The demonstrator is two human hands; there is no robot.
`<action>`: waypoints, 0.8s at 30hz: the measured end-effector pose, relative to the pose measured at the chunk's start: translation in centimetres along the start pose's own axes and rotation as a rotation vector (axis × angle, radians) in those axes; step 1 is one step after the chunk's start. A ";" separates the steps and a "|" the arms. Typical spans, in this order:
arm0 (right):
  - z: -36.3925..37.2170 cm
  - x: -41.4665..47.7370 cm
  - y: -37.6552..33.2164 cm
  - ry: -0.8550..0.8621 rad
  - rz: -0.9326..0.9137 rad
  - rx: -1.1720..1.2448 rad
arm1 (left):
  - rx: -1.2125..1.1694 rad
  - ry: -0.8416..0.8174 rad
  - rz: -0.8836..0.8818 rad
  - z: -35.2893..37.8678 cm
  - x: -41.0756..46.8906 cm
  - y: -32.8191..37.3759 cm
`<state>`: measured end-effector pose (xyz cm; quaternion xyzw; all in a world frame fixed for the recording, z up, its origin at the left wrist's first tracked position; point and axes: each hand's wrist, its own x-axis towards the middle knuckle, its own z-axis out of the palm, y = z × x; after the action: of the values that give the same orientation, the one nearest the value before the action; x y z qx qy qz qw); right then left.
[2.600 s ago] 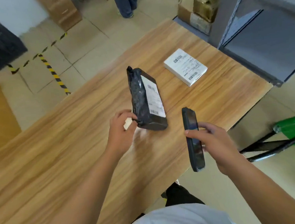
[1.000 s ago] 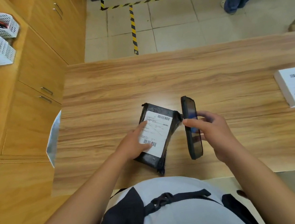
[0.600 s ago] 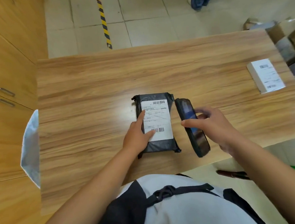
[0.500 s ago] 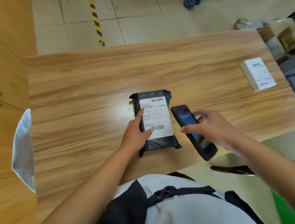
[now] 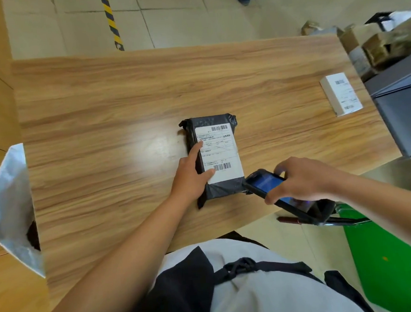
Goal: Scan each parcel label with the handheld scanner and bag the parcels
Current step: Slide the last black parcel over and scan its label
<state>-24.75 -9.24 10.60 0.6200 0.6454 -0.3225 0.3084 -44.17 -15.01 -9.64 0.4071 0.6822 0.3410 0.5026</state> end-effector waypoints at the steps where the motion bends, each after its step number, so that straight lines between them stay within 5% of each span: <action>1: 0.1 -0.1 -0.1 -0.012 0.004 -0.010 | 0.001 -0.002 -0.002 -0.1 0.0 0.1; 15: -0.2 0.1 0.8 0.003 -0.005 -0.026 | 0.025 -0.041 -0.055 -0.8 -0.2 1.0; 20: -0.7 1.4 2.7 -0.038 -0.054 0.280 | 0.176 -0.129 -0.076 -3.1 0.3 1.9; 24: -0.3 2.3 3.6 -0.034 -0.094 0.544 | 0.472 0.018 -0.135 -5.1 0.2 2.9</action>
<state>-21.28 -7.53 8.83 0.6439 0.5577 -0.5084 0.1263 -48.52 -13.88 -5.88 0.4639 0.7729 0.1416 0.4091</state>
